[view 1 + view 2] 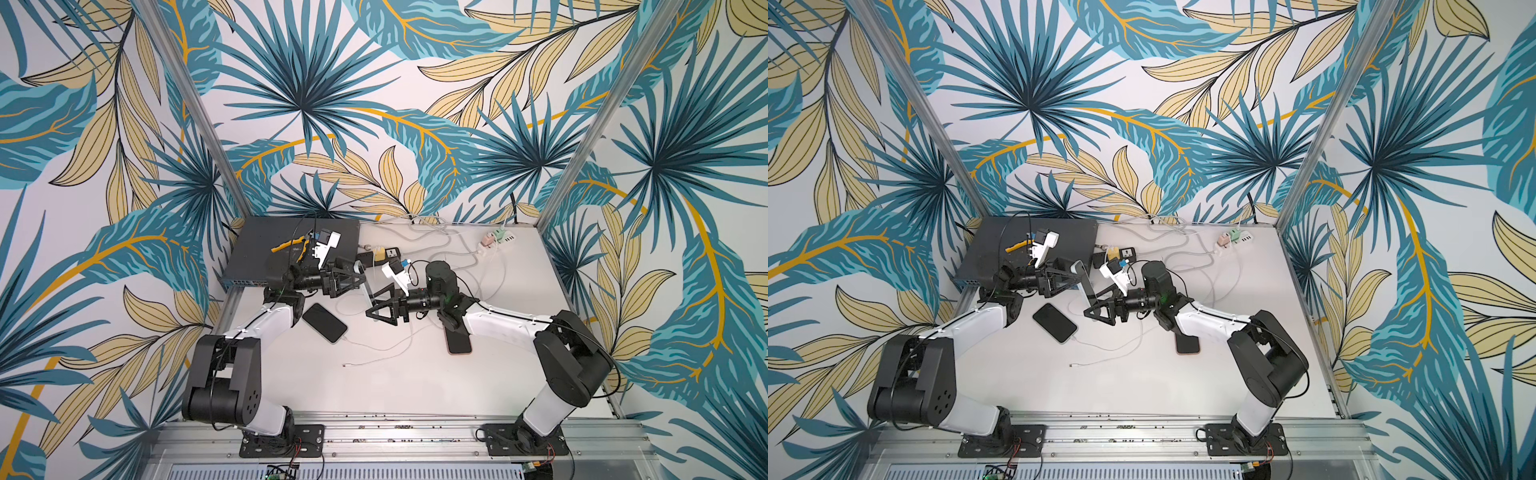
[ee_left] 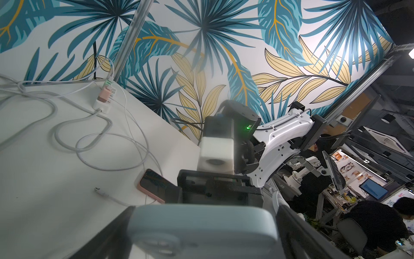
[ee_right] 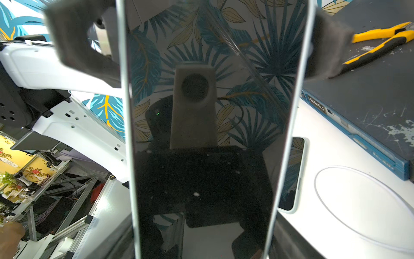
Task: Unplug the charging cable from the phone
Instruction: Place the phone at the center of the board.
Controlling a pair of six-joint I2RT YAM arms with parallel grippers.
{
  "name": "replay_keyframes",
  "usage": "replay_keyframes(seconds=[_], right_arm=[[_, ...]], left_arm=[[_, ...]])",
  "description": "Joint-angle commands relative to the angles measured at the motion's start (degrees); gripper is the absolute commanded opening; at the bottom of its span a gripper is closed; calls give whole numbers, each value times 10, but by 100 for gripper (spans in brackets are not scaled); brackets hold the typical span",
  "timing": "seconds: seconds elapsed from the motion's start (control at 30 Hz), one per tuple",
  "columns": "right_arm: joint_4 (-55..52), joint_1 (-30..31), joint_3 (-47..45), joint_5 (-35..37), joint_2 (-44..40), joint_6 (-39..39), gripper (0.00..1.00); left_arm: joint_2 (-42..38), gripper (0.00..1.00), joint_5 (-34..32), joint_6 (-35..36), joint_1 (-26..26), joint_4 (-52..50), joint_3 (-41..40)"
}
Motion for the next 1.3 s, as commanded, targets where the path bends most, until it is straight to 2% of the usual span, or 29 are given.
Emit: replay_keyframes(seconds=[0.0,0.13,0.3,0.47,0.7,0.8,0.93,1.27], right_arm=[[32,-2,-9,-9,-2,1,57],[27,-1,-13,0,-6,1,57],[20,-2,-30,20,-19,2,56],[-38,-1,-36,65,-39,-18,56],[-106,0,-53,133,-78,-33,56],[-150,1,-53,169,-91,-41,56],[-240,7,-46,234,-104,-57,56],[-442,20,13,393,-73,-84,55]], left_arm=[[-8,100,-5,3,4,20,-8],[-7,100,-7,13,6,1,-5],[-13,100,-16,60,16,-68,4],[-22,100,-32,95,29,-120,9],[-52,100,-89,216,55,-296,31],[-64,100,-123,282,56,-379,43],[-68,100,-159,325,56,-437,56],[-62,100,-187,352,57,-474,65]])
